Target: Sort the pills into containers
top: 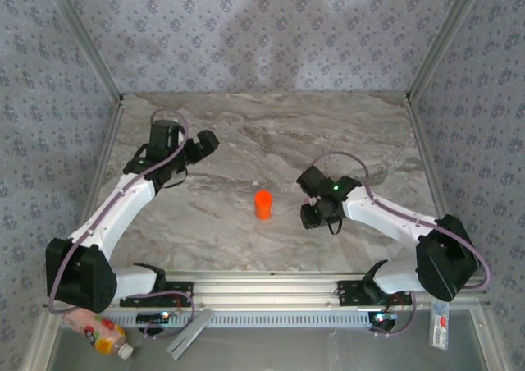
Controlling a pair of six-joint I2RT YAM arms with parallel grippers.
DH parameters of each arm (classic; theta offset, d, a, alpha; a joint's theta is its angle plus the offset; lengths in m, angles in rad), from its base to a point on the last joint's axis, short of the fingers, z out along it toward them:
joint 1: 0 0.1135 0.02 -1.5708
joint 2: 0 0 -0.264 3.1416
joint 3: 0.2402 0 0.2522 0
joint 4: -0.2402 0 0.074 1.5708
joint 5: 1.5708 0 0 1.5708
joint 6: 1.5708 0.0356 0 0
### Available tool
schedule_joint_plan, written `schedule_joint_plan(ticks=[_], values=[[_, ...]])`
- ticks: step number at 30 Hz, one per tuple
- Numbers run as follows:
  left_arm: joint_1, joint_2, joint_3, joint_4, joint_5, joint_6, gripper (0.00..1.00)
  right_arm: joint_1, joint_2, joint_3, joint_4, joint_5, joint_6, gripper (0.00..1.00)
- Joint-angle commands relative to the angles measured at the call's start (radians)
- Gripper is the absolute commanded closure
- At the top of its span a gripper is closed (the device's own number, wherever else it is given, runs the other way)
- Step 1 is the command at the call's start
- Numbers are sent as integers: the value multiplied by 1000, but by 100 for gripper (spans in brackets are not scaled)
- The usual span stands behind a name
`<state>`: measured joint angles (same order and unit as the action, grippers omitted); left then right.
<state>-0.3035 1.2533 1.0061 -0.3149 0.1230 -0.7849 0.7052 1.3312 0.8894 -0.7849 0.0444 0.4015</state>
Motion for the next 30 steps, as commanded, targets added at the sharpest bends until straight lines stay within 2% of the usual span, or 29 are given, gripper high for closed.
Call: schedule_joint_plan(ticks=[1,6,9,15,23,30], values=[[-5,-16,64,-17,70,-96,0,-19,-19,120,-7,-17,-69,61],[-6,2,99,39,201,-196,0,-32,14,269,26,-97,-141,61],[-8,25,107,126,305,-271,0,-46,45,345,65,-192,-167,61],[-22,53,109,291,415,-425,0,-61,99,392,164,-332,-185,61],[-89,110,130,430,483,-536,2,-81,111,367,284,-437,-225,62],[-155,124,158,476,494,-557,4,-100,130,365,296,-428,-208,63]])
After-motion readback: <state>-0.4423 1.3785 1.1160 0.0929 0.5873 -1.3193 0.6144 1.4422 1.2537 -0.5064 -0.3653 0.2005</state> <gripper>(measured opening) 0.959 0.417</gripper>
